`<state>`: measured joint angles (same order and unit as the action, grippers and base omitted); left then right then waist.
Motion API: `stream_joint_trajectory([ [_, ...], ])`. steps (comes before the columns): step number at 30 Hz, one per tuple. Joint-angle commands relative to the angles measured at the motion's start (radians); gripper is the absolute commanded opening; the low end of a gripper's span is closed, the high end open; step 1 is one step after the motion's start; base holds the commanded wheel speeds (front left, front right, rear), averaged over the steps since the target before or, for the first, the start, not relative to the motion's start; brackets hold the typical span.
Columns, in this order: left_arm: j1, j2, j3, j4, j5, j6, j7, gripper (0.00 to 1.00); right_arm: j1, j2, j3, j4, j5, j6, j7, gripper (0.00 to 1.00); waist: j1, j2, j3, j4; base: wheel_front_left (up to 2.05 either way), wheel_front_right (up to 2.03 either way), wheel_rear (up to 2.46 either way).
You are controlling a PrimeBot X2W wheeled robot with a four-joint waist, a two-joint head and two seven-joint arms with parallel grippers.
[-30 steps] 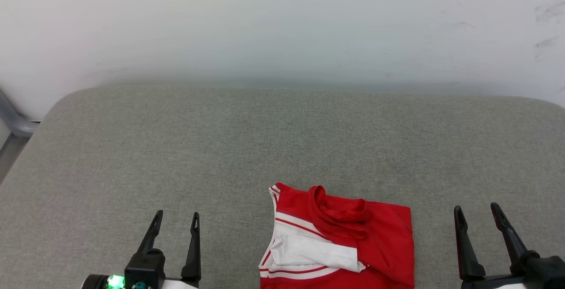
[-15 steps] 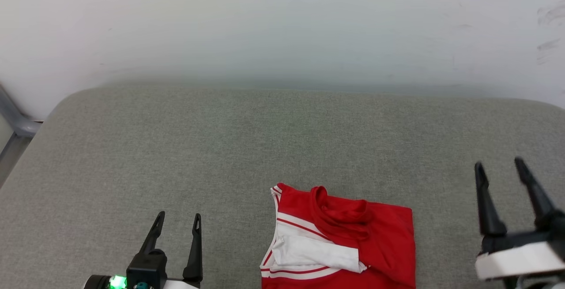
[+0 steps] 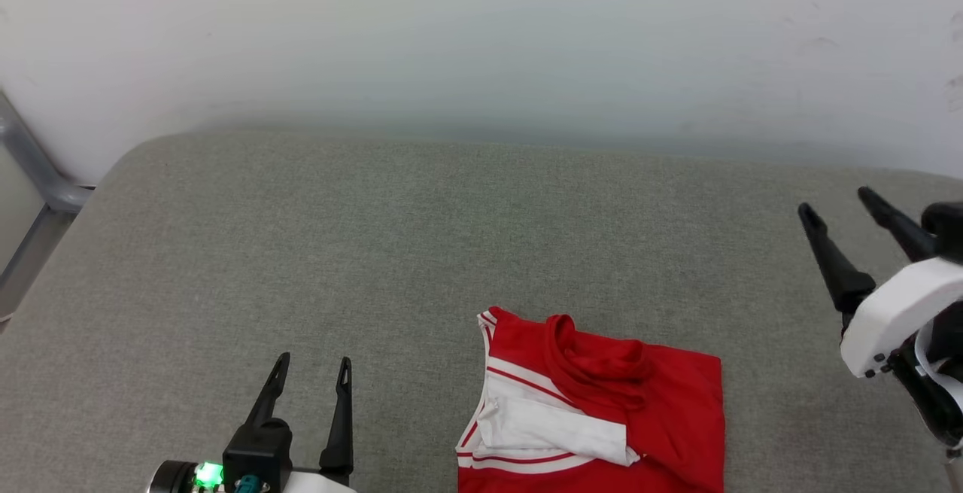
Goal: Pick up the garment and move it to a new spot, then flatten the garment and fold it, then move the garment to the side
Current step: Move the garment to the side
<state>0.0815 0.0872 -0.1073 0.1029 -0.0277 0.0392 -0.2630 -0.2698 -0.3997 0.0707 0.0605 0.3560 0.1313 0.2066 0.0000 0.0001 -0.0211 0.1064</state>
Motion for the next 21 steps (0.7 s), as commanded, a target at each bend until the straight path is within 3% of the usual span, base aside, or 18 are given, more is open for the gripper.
stream_joint_trajectory([
  [1,-0.01,0.0,-0.001,-0.001,0.004,0.0,-0.002,1.0,-0.015,-0.008,0.009,0.005,0.016,-0.001,0.017,1.0,0.0,-0.0001,0.003,0.003,0.0,0.0,0.0],
  [7,-0.026,-0.002,-0.008,-0.002,0.007,-0.002,-0.002,1.0,-0.032,-0.096,0.155,0.042,0.21,-0.001,0.321,1.0,0.0,-0.0001,0.026,0.023,0.0,0.0,0.0],
  [12,-0.042,-0.007,-0.021,-0.001,0.007,-0.003,-0.002,1.0,-0.005,-0.145,0.232,0.05,0.343,-0.001,0.499,1.0,0.0,-0.0001,0.054,0.045,0.0,0.0,0.0],
  [17,-0.057,-0.012,-0.031,-0.003,0.005,-0.003,-0.002,1.0,0.018,-0.178,0.272,0.059,0.422,-0.001,0.594,1.0,0.0,-0.0001,0.087,0.071,0.0,0.0,0.0],
  [21,-0.077,-0.016,-0.036,-0.006,0.002,-0.003,-0.002,1.0,0.029,-0.186,0.284,0.085,0.45,-0.001,0.607,1.0,0.0,-0.0001,0.118,0.09,0.0,0.0,0.0],
])
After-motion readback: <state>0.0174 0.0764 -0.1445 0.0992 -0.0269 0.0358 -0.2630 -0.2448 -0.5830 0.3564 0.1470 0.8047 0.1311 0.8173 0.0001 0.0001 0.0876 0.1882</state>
